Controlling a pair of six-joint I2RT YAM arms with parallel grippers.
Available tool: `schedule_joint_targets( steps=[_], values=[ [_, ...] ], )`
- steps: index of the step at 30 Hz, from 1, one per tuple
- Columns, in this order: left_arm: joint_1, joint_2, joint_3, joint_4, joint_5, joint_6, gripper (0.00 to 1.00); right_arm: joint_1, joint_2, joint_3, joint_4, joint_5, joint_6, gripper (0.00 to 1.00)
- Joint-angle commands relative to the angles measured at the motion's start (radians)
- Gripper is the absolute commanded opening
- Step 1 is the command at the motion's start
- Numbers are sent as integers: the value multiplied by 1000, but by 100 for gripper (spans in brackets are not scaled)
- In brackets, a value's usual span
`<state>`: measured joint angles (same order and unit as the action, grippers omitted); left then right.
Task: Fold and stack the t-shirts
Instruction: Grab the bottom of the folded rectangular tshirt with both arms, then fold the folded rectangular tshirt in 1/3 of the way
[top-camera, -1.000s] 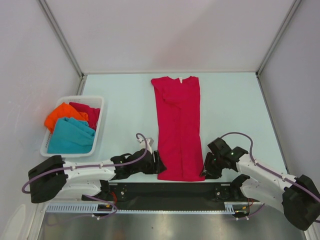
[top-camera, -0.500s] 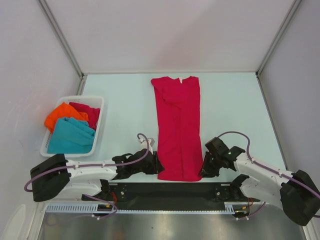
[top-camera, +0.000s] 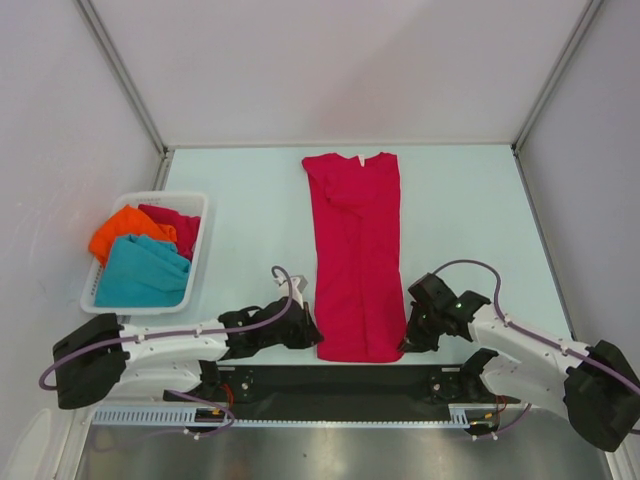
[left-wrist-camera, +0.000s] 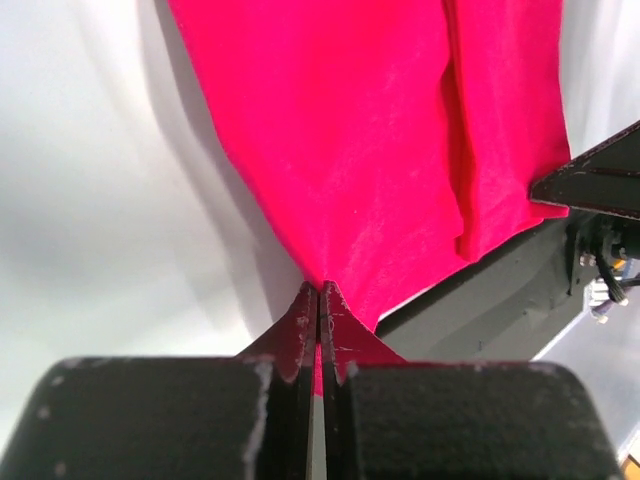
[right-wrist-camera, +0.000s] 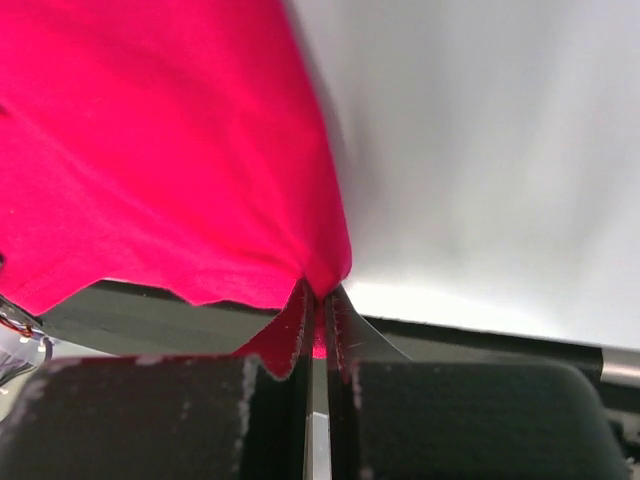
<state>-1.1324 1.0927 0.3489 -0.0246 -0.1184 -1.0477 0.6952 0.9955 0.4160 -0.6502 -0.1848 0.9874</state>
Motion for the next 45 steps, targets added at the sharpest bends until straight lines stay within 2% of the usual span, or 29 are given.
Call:
schedule_joint_targets(
  steps=[1,13,21,30,32,36,41,42,45],
  values=[
    [-6,-69,70,-87,29,-15,0,50,-24,119,-63,71,19,0],
    [-4,-263,121,-291,19,-26,0,216,-29,316,-209,183,109,0],
    [-4,-367,133,-354,26,-51,0,306,-24,443,-308,275,160,0],
    [-3,-490,212,-514,-1,-78,0,402,8,598,-413,375,205,0],
    [12,-479,252,-552,-18,-57,0,377,43,621,-401,395,157,0],
    [144,-387,298,-531,42,18,0,248,126,645,-318,355,24,0],
    [328,-251,312,-390,184,133,0,46,274,708,-195,297,-171,0],
    [388,-187,315,-365,235,149,0,21,299,742,-178,277,-193,0],
    [462,-32,349,-272,301,202,0,-72,420,837,-137,245,-272,0]
  ],
)
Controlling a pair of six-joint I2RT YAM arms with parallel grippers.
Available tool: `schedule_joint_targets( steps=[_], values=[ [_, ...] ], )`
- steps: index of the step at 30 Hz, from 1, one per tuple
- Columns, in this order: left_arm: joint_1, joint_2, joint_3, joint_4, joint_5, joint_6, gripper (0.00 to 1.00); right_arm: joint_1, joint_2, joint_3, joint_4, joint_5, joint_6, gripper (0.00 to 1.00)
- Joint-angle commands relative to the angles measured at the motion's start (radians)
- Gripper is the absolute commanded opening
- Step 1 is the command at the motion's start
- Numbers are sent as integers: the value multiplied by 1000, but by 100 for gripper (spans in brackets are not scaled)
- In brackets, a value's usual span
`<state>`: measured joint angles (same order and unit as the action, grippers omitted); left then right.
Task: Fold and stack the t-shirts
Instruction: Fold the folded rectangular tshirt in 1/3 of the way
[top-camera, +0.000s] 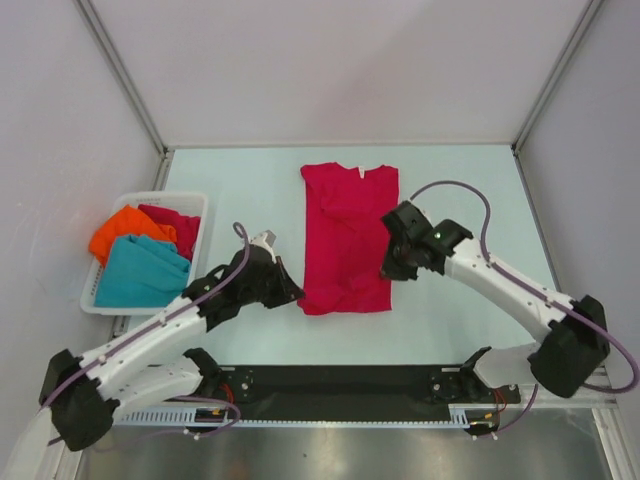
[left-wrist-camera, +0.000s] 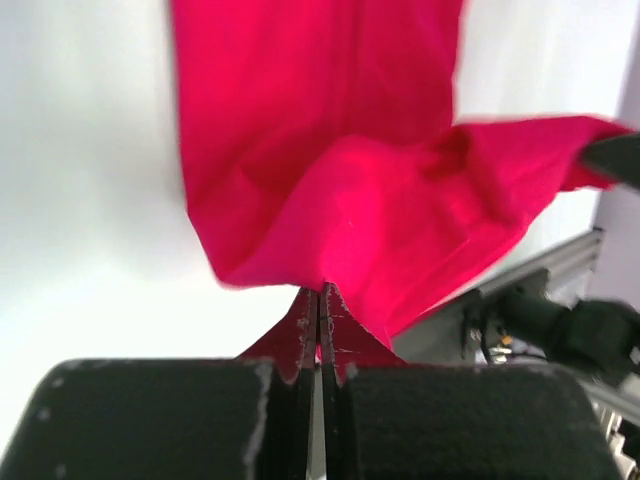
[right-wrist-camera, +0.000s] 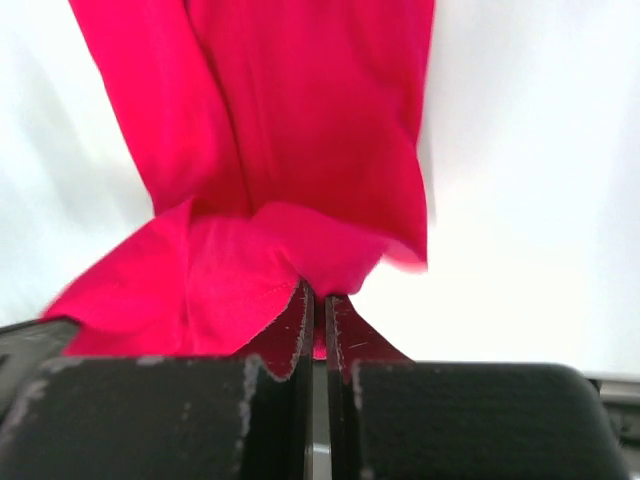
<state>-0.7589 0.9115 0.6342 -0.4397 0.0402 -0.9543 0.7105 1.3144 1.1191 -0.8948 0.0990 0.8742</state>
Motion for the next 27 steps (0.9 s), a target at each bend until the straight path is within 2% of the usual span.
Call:
schedule_joint_targets(
  steps=[1,5,11,16,27],
  values=[
    [102,189,94,157,157,132,0,-106,130,168,112,-44,-178,0],
    [151,395,188,194,193,166,0,-181,271,298,120,-62,-234,0],
    [211,570,323,217,256,195,0,-249,408,403,126,-90,-274,0],
    [248,636,374,220,293,210,0,-266,462,412,123,-88,-285,0],
    [302,704,323,289,331,189,0,-290,528,403,140,-90,-296,0]
  ],
)
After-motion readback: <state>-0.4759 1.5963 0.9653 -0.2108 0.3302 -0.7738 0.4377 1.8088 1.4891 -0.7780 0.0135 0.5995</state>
